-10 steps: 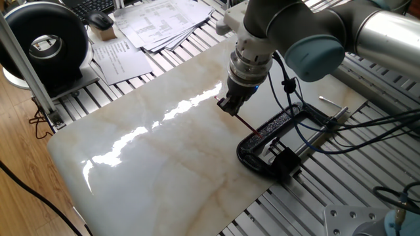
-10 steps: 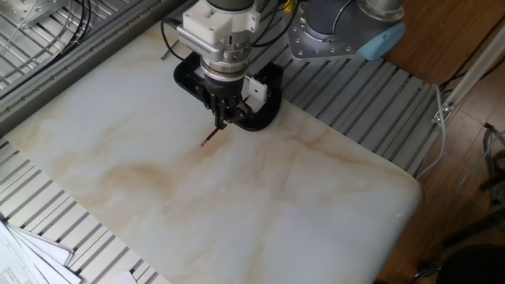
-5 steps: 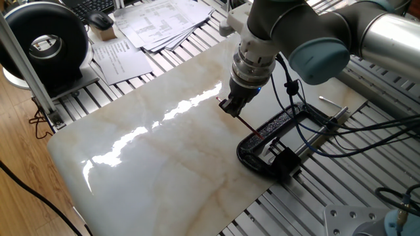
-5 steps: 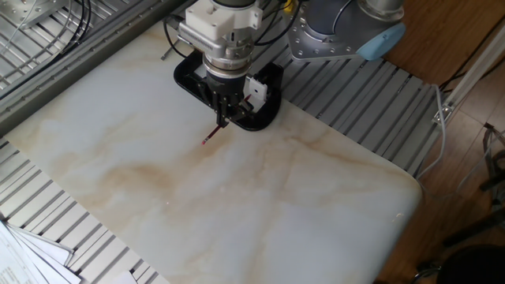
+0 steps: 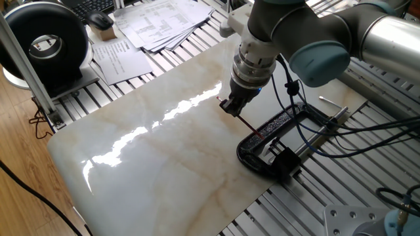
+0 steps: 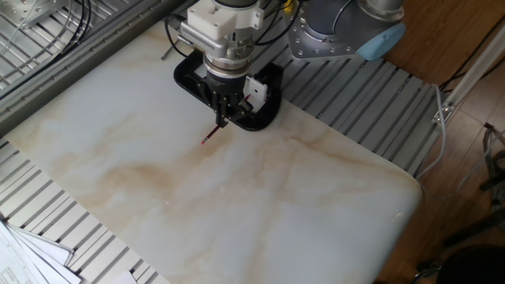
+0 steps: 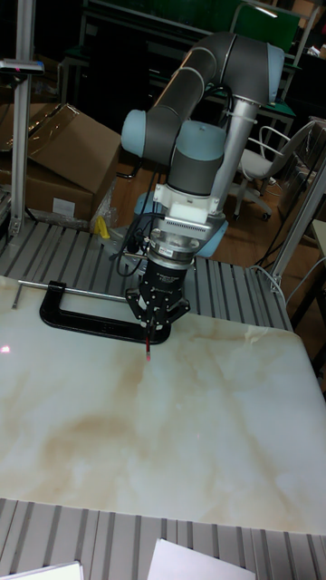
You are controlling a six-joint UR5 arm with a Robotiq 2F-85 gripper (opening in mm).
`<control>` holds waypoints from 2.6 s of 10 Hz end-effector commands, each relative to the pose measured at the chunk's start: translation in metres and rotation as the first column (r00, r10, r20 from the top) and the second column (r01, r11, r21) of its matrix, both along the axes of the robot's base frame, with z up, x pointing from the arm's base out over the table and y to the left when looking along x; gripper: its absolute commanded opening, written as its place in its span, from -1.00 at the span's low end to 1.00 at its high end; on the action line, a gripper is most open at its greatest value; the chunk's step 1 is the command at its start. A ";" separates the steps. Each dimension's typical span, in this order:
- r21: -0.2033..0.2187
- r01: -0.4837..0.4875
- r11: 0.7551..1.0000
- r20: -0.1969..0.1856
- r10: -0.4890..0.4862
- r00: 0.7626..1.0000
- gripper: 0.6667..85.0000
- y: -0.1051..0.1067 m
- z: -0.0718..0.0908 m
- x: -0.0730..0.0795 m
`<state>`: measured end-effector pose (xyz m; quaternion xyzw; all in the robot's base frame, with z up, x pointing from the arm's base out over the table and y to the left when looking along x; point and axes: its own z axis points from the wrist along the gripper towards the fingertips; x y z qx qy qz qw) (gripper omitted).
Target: Insert the pencil into the pencil sharpener
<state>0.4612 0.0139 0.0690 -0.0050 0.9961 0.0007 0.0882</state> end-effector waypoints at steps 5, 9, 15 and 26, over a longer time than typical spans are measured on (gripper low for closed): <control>0.023 0.014 1.000 0.007 -0.014 1.000 -0.98 0.003 -0.002 -0.010; 0.026 0.020 0.999 0.010 -0.020 1.000 -0.98 0.006 -0.002 -0.015; 0.034 0.017 0.999 0.011 -0.017 1.000 -0.98 0.005 -0.005 -0.023; 0.036 0.011 0.999 0.016 -0.011 1.000 -0.98 0.004 -0.005 -0.026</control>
